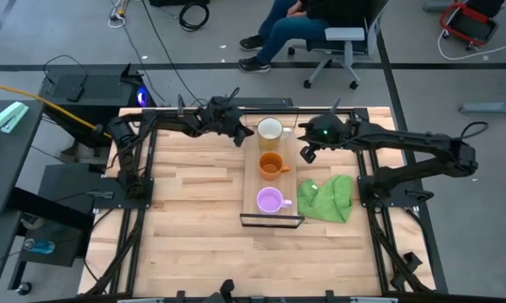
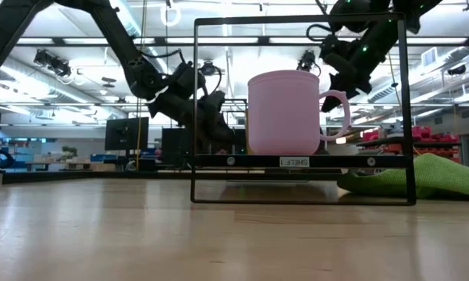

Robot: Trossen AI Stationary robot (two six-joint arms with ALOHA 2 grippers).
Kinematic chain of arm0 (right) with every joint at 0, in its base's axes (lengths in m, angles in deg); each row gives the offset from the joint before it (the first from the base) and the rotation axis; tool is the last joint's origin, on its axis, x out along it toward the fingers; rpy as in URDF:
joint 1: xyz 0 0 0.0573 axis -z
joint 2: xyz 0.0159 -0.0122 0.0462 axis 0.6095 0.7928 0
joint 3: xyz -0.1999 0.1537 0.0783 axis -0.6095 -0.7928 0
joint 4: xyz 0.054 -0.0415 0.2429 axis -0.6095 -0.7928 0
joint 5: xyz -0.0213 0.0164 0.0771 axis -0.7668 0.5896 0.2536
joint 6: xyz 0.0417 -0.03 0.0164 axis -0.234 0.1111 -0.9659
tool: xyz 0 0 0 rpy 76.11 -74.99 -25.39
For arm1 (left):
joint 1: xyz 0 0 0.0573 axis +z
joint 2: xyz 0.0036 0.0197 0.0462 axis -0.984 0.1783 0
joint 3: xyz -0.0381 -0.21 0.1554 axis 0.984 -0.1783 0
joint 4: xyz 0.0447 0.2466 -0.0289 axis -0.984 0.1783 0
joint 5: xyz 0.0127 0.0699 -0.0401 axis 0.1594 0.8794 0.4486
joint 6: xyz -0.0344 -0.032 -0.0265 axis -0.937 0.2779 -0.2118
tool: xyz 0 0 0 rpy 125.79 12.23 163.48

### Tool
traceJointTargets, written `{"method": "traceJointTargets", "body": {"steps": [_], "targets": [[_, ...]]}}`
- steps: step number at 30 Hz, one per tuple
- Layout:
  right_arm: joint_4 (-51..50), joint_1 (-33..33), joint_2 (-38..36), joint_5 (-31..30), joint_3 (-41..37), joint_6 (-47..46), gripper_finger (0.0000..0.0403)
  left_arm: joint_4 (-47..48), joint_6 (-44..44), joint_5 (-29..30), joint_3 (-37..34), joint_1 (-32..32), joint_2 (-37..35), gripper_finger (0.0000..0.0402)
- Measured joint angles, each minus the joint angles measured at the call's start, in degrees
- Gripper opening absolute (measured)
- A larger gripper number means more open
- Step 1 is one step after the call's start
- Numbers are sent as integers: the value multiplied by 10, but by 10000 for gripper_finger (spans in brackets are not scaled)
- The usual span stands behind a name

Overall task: Stack small to large cups/mugs on shelf
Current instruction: Return to Home Position

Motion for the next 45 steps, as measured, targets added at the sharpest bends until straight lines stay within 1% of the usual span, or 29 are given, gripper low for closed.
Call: {"method": "traceJointTargets", "body": {"steps": [2, 5, 8, 14, 21, 24, 28, 31, 35, 39, 45], "targets": [[-8, -9, -9, 0, 0, -6, 0, 39, 15, 0, 0, 0, -20, 10], [-24, -23, -23, -1, 0, -19, 1, 97, 42, 22, 0, 0, -58, 10], [-41, -35, -37, -3, 0, -33, 2, 153, 63, 55, 0, -1, -98, 17], [-101, -62, -68, -15, 0, -84, 2, 299, 107, 120, 0, -2, -159, 23], [-143, -109, -111, -15, 0, -149, 3, 484, 135, 204, 0, -2, -192, 11], [-158, -129, -125, -15, 0, -171, 3, 530, 135, 239, 0, -10, -193, 10], [-184, -157, -136, -15, 0, -195, 3, 561, 135, 247, 0, -26, -193, 20], [-196, -182, -143, -15, 0, -212, 3, 561, 135, 248, 0, -44, -196, 26], [-195, -212, -151, -15, 0, -213, 3, 559, 135, 257, 0, -65, -222, 23], [-189, -236, -165, -15, 0, -214, 3, 553, 132, 265, 0, -75, -278, 15], [-141, -269, -189, -15, 6, -215, 9, 539, 134, 265, 0, -75, -395, 15]]}}
